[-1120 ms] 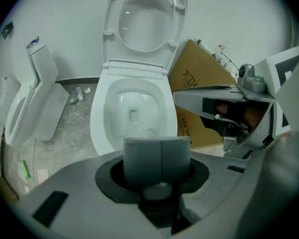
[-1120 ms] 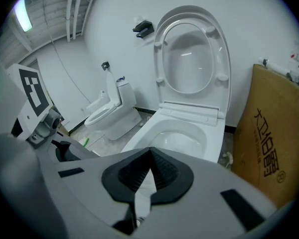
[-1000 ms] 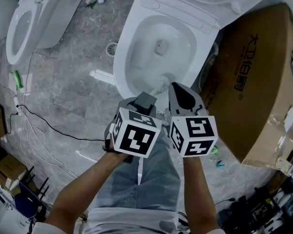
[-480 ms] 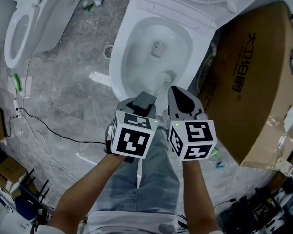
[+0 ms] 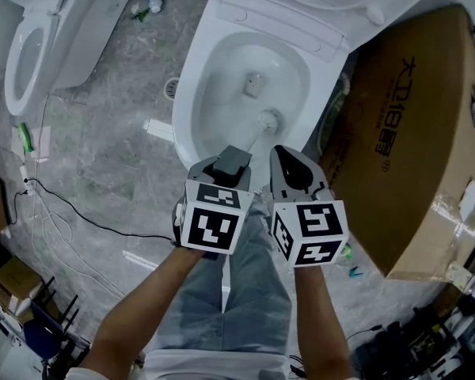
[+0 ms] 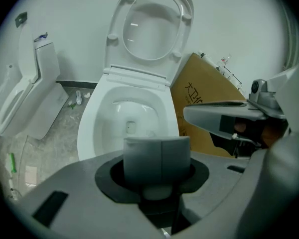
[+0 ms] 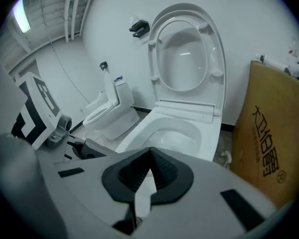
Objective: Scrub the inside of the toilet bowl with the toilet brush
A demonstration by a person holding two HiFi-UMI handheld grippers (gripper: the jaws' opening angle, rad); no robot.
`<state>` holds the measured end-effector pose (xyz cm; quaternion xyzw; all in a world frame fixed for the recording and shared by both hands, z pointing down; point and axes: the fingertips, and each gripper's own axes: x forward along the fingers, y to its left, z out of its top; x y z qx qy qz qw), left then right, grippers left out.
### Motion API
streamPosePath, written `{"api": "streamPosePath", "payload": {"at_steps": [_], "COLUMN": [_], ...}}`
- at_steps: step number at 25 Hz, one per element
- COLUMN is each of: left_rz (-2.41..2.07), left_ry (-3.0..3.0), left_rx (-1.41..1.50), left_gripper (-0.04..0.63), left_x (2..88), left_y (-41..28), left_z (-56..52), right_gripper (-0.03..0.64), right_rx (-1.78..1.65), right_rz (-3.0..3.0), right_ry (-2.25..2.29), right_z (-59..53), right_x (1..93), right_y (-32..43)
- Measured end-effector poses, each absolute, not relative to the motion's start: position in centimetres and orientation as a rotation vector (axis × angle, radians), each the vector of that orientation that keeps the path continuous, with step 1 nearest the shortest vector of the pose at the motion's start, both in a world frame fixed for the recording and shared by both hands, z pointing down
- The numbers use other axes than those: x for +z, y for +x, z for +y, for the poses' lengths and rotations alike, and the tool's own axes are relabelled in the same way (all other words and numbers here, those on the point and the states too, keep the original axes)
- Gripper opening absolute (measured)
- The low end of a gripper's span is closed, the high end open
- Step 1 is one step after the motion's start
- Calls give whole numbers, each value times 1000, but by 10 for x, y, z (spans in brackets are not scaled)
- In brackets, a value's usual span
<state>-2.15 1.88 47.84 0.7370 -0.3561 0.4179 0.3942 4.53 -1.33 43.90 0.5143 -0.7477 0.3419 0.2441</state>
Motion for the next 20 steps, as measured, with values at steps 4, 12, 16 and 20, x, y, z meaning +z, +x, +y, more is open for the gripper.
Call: {"api": "streamPosePath", "payload": {"at_steps": [4,12,16,20], "left_rz": [-917,-928,-931,-942], "left_ry": [1874,1914,1933,1933], "left_rx": [1061,1040,1038,1034], "left_gripper": [156,156,156,156], "left_x": [483,492,496,502], "left_y": [-17,-6,-4,-3], "left_z": [9,-17,-29,-39], "right_gripper": [3,2,3,2], "right_rx": [931,907,907,908], "right_rz": [-2043,-2054,-2055,-2055], "right_ry": [1404,1398,1389,1382], "right_z": [-18,-29,-33,-37], "right_x": [442,447,449,454], "right_y": [49,52,54,56]}}
